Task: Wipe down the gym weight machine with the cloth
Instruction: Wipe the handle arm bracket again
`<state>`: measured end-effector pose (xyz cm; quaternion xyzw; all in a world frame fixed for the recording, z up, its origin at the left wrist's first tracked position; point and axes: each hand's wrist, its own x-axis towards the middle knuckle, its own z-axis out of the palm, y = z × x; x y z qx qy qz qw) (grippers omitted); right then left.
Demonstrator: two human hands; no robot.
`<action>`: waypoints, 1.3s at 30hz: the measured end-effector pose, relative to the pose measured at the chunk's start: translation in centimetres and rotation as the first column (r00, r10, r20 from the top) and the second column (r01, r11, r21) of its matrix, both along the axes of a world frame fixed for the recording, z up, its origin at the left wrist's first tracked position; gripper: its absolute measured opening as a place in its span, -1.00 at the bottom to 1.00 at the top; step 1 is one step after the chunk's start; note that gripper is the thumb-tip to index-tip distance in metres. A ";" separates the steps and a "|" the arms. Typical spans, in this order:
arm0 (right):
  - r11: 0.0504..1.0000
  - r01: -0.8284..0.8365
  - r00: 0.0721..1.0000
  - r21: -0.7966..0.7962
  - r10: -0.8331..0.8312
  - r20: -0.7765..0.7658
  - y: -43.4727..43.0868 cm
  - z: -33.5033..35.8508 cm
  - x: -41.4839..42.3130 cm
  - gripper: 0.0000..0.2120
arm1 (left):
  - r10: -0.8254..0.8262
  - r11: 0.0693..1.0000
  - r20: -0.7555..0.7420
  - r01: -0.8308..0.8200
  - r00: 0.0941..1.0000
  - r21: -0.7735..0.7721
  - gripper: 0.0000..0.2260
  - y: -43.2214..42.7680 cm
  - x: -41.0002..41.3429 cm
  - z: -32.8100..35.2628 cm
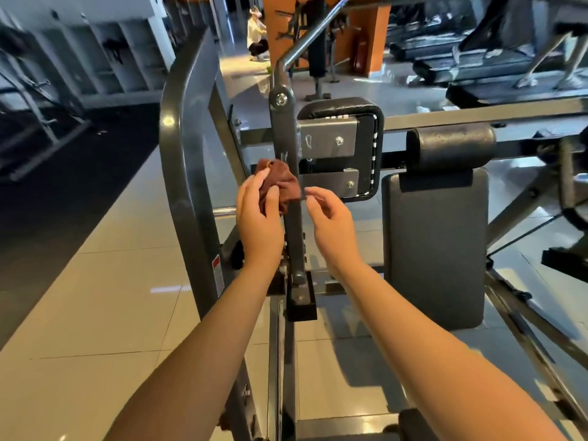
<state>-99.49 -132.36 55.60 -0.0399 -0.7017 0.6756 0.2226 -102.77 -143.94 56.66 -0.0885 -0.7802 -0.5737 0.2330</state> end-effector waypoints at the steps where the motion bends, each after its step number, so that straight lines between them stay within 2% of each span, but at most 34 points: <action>1: 0.999 0.028 0.999 -0.016 -0.028 -0.022 -0.1 0.7 -0.7 -0.78 | -0.023 0.999 -0.030 0.022 0.999 -0.047 -0.66 0.3 -1.2 0.9; 4: 0.996 0.064 0.997 -0.065 -0.066 -0.040 -0.6 2.3 -2.6 -0.79 | -0.148 0.973 -0.080 0.130 0.986 -0.192 -0.63 0.9 -3.4 1.8; 7: 0.995 0.087 0.996 -0.039 -0.086 0.011 -1.2 2.4 -3.6 -0.77 | -0.199 0.953 -0.143 0.157 0.970 -0.261 -0.63 -0.2 -4.4 0.8; 9: 0.994 0.113 0.992 -0.008 -0.113 0.052 -1.6 2.0 -3.2 -0.79 | -0.234 0.938 -0.125 0.190 0.964 -0.289 -0.64 -1.2 -4.8 -0.2; 11: 0.992 0.128 0.985 0.018 -0.129 0.111 -1.9 1.5 -2.5 -0.79 | -0.286 0.916 -0.033 0.263 0.958 -0.304 -0.65 -2.0 -4.4 -1.4; 14: 0.989 0.149 0.979 -0.001 -0.147 0.141 -1.9 1.1 -1.7 -0.78 | -0.311 0.912 0.061 0.315 0.949 -0.262 -0.67 -2.5 -3.6 -2.0; 18: 0.987 0.157 0.987 -0.025 -0.156 0.037 -1.4 2.6 -2.3 -0.75 | -0.289 0.941 -0.110 0.261 0.951 -0.214 -0.65 -1.5 -4.4 1.8; 20: 0.987 0.158 0.988 -0.033 -0.157 0.005 -1.5 3.3 -2.8 -0.76 | -0.308 0.935 -0.140 0.272 0.941 -0.225 -0.65 -1.2 -5.0 2.6; 24: 0.985 0.169 0.985 -0.028 -0.167 0.050 -2.2 2.6 -3.2 -0.76 | -0.327 0.912 -0.182 0.259 0.927 -0.319 -0.61 -1.7 -5.7 1.3; 29: 0.983 0.185 0.977 -0.016 -0.182 0.114 -2.6 1.9 -2.5 -0.76 | -0.432 0.892 0.016 0.430 0.902 -0.138 -0.68 -2.5 -4.4 -0.5; 32: 0.982 0.188 0.977 -0.020 -0.185 0.103 -2.7 2.4 -2.4 -0.77 | -0.408 0.910 0.005 0.407 0.913 -0.081 -0.69 -2.3 -4.3 1.1; 36: 0.977 0.203 0.978 -0.066 -0.200 0.054 -3.0 3.3 -2.5 -0.79 | -0.386 0.911 -0.124 0.356 0.914 -0.208 -0.65 -2.1 -5.2 3.4; 39: 0.968 0.223 0.973 -0.114 -0.213 0.092 -3.6 3.0 -2.7 -0.78 | -0.452 0.887 0.005 0.450 0.892 -0.107 -0.68 -2.7 -4.5 1.6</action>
